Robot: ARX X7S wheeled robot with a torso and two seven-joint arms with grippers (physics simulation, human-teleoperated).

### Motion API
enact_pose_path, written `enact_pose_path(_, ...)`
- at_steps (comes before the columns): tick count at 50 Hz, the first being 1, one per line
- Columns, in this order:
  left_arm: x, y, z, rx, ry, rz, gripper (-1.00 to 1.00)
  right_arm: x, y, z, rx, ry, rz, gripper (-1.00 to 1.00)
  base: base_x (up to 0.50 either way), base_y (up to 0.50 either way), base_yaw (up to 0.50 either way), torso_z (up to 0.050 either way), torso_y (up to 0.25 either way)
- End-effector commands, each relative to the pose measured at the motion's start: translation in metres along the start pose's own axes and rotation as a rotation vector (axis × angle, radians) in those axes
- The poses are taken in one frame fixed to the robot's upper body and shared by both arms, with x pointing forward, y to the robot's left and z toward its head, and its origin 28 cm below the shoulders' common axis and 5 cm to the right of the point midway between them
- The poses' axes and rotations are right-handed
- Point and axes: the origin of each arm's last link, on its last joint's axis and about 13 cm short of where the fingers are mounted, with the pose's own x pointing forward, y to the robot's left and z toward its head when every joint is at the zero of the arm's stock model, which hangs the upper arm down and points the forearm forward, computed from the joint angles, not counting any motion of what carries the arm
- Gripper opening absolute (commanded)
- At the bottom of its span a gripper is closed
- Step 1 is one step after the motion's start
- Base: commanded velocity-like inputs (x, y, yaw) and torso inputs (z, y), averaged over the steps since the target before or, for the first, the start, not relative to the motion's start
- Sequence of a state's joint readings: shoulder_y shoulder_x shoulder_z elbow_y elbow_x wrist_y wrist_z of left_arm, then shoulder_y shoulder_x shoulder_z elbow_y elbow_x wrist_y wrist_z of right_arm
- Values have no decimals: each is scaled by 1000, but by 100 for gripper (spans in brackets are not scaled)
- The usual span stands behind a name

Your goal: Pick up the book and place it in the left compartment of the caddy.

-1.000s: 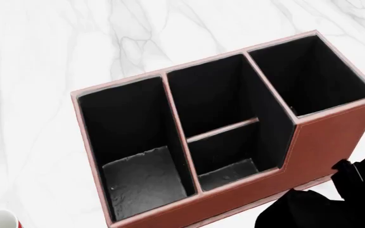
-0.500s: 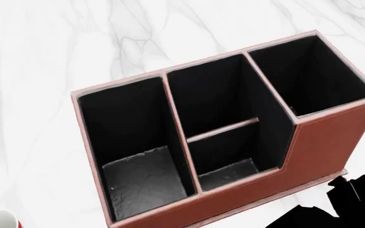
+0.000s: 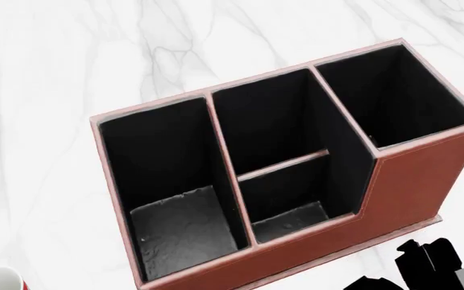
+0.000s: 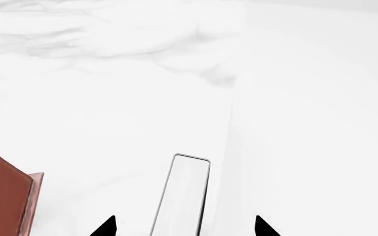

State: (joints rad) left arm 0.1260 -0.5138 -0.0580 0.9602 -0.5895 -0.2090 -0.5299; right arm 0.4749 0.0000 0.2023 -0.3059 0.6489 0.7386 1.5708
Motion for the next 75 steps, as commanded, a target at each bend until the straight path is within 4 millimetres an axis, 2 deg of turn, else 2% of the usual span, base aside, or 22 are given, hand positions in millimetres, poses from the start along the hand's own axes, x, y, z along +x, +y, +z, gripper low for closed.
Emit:
enact_pose_path(1,0,0,1,-1,-1,0,100,2,2,-9,-10,28,1,100,0,0,0,0,0)
enact_pose_path(20,1,1,1,-4,-1,2,100,0,8,-17,-14,42,12,100,0,0,0,0,0)
enact_pose_path(24,0,1,2,-3,-3,4,100,-7,9,-18,-23,11,42,100,0,0,0,0,0)
enact_pose_path(33,0,2,1,-5,-5,6,100,-10,9,-22,-14,13,57,100,0,0,0,0,0)
enact_pose_path(67,0,2,2,-7,-7,6,100,-11,11,-40,-39,50,65,100,0,0,0,0,0)
enact_pose_path(75,0,2,2,-7,-5,8,100,-7,10,-39,-62,40,42,100,0,0,0,0,0)
